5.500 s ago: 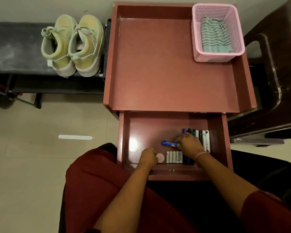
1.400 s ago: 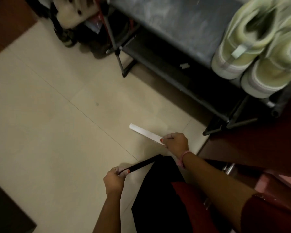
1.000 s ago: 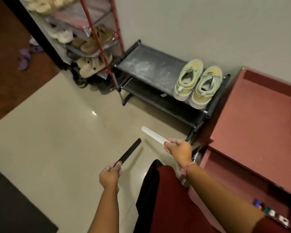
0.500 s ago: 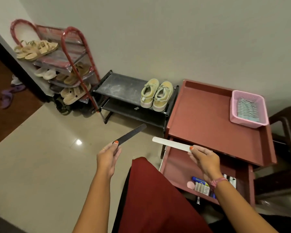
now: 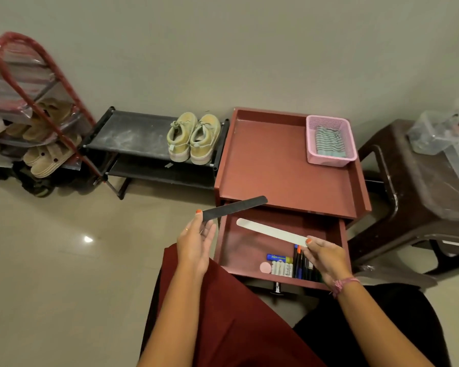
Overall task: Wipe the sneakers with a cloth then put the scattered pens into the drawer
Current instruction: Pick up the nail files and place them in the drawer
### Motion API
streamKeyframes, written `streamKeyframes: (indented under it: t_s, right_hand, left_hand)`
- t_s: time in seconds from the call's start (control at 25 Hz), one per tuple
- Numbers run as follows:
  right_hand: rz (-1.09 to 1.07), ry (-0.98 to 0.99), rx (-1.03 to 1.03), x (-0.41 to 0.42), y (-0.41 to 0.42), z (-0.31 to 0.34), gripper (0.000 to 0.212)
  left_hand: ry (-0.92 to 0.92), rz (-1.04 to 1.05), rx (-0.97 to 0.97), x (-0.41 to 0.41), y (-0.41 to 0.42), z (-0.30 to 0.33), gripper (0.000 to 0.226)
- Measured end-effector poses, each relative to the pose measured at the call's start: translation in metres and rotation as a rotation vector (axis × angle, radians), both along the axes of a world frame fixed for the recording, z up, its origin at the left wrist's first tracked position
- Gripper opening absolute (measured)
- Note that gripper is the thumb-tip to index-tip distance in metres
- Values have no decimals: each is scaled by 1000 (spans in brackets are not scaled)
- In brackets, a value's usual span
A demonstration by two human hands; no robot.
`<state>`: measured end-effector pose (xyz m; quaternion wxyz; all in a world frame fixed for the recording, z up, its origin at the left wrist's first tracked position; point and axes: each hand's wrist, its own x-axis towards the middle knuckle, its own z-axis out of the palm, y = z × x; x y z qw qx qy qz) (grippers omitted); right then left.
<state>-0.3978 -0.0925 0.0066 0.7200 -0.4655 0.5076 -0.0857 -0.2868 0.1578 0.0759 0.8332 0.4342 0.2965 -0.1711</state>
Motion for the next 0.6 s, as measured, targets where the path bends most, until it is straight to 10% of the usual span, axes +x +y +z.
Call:
streamKeyframes:
  t_s: [0.6]
  right_hand:
    - [188,441,-157,53,-34,-134,10]
  left_hand:
    - [225,-79,27,31,-45,-83,25]
